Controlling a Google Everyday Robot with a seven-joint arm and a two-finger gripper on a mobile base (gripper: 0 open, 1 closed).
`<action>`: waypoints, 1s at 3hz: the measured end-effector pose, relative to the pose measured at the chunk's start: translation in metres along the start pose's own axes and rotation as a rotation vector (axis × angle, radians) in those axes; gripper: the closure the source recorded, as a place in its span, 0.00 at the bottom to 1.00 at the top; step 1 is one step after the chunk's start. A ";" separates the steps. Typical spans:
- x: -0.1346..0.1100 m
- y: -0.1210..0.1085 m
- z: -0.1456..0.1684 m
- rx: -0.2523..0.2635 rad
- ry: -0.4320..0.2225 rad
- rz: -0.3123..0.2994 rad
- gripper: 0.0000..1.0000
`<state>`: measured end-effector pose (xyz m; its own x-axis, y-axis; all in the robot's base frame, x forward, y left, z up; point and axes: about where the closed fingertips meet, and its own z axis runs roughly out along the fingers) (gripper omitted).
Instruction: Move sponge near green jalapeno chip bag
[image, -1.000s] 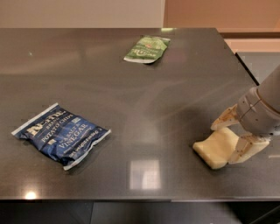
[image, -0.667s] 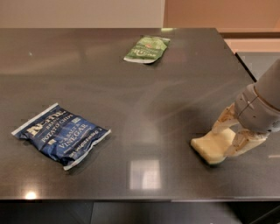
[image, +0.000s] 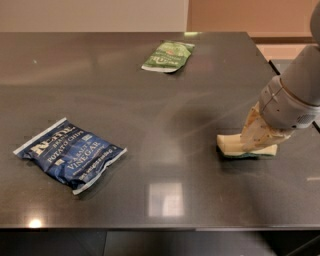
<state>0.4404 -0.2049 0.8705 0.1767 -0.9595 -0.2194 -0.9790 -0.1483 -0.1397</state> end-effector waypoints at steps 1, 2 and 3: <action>-0.010 -0.042 -0.006 0.078 0.003 0.062 1.00; -0.020 -0.088 -0.004 0.177 -0.009 0.141 1.00; -0.029 -0.140 0.003 0.289 -0.052 0.213 1.00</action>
Offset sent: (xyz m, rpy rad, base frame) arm 0.1442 0.0498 0.0327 0.1160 -0.2511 -0.3204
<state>0.5726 -0.1552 0.8936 -0.0161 -0.9469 -0.3210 -0.9266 0.1348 -0.3512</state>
